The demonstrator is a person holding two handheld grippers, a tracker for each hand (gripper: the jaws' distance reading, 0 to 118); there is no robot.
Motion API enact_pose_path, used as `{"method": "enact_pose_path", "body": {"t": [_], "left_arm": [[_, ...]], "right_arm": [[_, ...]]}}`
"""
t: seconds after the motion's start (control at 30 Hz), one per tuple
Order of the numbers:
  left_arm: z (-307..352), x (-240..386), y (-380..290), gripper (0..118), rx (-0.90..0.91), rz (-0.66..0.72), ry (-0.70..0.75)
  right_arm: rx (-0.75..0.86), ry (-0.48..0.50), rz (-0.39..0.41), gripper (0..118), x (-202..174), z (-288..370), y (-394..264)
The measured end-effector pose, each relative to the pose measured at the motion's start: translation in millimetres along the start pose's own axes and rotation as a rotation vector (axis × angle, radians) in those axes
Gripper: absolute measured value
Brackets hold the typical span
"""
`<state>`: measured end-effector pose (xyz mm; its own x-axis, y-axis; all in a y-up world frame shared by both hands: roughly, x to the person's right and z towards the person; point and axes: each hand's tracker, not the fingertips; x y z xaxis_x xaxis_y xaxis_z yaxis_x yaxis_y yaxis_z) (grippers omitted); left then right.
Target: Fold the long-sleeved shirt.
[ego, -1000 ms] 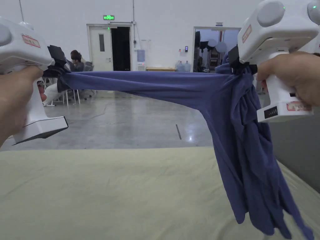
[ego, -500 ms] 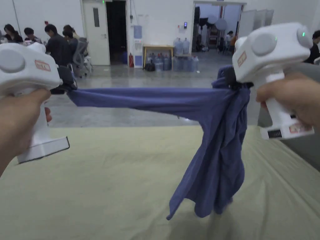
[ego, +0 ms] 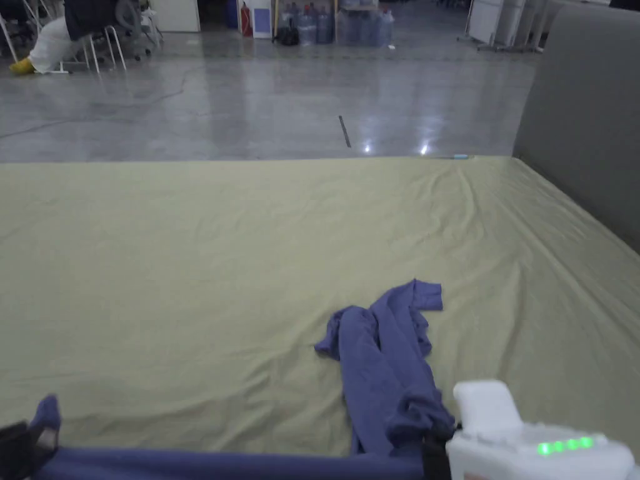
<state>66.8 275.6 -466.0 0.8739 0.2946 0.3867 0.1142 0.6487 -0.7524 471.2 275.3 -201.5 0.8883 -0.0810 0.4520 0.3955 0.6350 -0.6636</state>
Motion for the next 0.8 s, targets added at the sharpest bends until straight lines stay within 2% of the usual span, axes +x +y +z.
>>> {"method": "enact_pose_path", "body": {"t": [0.07,0.23,0.27,0.33,0.47,0.5,0.53,0.57,0.6,0.63,0.67,0.7,0.8], "left_arm": [[11.5,-21.3,-26.6,5,-0.034,0.011,0.051],[35.8,-59.8,-75.7,5,-0.097,0.084,0.150],[36.2,-61.7,-82.8,5,-0.105,0.072,0.163],[31.2,-62.5,-91.8,5,-0.142,0.050,0.174],[9.7,-54.8,-104.6,6,-0.187,0.035,0.158],[4.4,-50.7,-106.1,5,-0.197,0.029,0.163],[0.4,-48.7,-106.1,7,-0.205,0.031,0.155],[-2.2,-46.8,-104.3,41,-0.226,0.041,0.134],[0.0,-40.3,-99.6,98,-0.230,0.039,0.145],[2.3,-34.8,-96.5,118,-0.228,0.036,0.147],[8.7,-27.1,-90.0,118,-0.129,0.012,0.082],[16.5,-24.0,-80.4,118,-0.057,-0.005,0.049],[19.4,2.3,-72.5,118,-0.002,-0.039,0.036]], "right_arm": [[-0.014,0.008,0.013,23,-11.9,10.6,-32.7],[-0.133,0.081,-0.039,23,-44.2,29.1,-106.8],[-0.153,0.092,-0.022,23,-51.6,28.9,-118.1],[-0.184,0.071,0.008,23,-59.5,19.9,-136.9],[-0.201,0.034,-0.001,23,-54.1,-2.3,-146.1],[-0.215,0.042,-0.007,26,-50.1,-8.0,-145.1],[-0.245,0.075,-0.011,47,-46.3,-11.2,-141.4],[-0.259,0.074,-0.020,94,-42.7,-9.9,-134.0],[-0.253,0.085,-0.028,118,-39.4,-5.6,-126.9],[-0.257,0.076,-0.027,118,-37.3,1.2,-118.0],[-0.130,0.116,-0.051,115,-33.2,24.7,-107.0],[-0.072,0.144,-0.054,117,-30.7,41.8,-95.7],[0.041,0.149,-0.033,118,-28.0,74.4,-75.6]]}}
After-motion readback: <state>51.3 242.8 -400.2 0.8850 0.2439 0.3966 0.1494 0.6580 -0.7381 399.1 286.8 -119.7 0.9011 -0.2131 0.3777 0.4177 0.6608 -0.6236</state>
